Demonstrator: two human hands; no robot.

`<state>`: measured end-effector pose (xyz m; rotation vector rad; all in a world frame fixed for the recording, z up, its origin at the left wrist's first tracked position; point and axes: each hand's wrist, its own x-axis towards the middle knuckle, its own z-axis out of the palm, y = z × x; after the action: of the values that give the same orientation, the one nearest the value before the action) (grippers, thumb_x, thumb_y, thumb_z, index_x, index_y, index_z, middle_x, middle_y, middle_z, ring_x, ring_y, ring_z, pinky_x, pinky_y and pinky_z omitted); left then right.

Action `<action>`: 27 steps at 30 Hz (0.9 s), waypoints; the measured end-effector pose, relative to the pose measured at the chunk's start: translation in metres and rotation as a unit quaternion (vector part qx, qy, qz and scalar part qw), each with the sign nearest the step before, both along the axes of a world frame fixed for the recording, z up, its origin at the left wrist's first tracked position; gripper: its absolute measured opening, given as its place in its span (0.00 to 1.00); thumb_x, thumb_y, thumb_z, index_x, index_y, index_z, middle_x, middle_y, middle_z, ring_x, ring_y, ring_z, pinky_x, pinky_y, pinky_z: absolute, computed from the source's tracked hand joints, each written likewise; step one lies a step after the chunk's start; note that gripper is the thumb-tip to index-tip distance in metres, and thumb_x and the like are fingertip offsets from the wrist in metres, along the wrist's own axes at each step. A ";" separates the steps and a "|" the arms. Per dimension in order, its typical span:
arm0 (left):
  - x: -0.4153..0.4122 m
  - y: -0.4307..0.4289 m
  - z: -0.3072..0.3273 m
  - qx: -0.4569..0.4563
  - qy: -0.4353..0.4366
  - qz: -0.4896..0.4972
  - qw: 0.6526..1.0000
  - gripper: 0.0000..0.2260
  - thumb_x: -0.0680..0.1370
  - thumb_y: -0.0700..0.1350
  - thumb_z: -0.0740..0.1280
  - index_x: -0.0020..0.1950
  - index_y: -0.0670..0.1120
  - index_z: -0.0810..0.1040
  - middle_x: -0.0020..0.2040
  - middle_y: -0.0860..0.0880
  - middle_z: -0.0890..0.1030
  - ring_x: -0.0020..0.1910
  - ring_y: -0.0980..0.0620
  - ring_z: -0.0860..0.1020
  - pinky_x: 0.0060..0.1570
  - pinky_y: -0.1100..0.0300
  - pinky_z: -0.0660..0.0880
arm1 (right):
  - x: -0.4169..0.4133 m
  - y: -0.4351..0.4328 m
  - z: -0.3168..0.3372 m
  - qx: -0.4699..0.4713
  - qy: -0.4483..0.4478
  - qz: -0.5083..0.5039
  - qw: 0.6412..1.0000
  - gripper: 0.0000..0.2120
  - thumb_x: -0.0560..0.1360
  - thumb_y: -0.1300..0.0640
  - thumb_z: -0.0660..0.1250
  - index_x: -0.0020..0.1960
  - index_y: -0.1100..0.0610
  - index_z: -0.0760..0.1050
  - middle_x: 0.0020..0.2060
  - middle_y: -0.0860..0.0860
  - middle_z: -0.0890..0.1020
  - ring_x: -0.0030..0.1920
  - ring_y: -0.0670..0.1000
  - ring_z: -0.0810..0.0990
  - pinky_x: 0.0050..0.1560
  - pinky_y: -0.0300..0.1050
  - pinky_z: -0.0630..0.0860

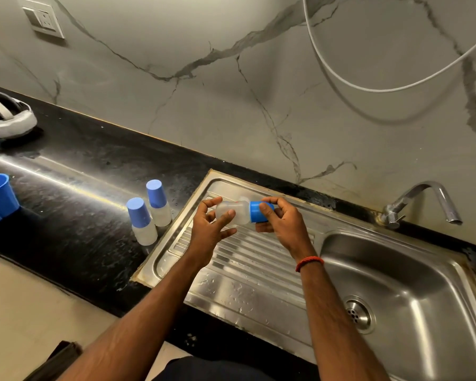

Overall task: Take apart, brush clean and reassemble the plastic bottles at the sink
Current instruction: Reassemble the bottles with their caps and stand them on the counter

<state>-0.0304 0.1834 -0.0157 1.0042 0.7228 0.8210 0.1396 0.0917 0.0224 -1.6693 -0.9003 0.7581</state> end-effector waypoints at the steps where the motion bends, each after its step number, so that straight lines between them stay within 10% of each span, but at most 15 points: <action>1: -0.001 0.000 -0.001 0.023 0.024 0.011 0.999 0.22 0.72 0.49 0.73 0.63 0.51 0.71 0.62 0.42 0.79 0.56 0.43 0.83 0.53 0.43 0.82 | -0.001 0.001 0.002 0.002 0.002 0.002 1.000 0.15 0.78 0.52 0.68 0.63 0.54 0.74 0.54 0.55 0.81 0.45 0.53 0.86 0.46 0.50 0.85; 12: -0.051 0.020 -0.013 0.234 0.188 0.175 0.938 0.06 0.80 0.47 0.70 0.44 0.48 0.78 0.40 0.52 0.82 0.42 0.52 0.82 0.47 0.49 0.82 | -0.058 0.034 0.022 -0.039 -0.152 0.175 0.972 0.20 0.74 0.62 0.73 0.65 0.52 0.76 0.63 0.51 0.79 0.53 0.49 0.83 0.57 0.46 0.81; 27: -0.161 0.034 -0.037 0.186 0.194 0.331 0.904 0.12 0.83 0.47 0.66 0.41 0.44 0.80 0.36 0.50 0.83 0.32 0.55 0.78 0.34 0.59 0.76 | -0.166 0.096 -0.007 -0.006 -0.188 0.305 0.934 0.21 0.68 0.62 0.79 0.59 0.51 0.80 0.56 0.50 0.83 0.51 0.45 0.81 0.49 0.27 0.74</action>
<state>-0.1917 0.2172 -0.0523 1.3045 1.3262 1.4070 -0.0263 0.1879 0.0150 -1.5760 -1.7363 0.8576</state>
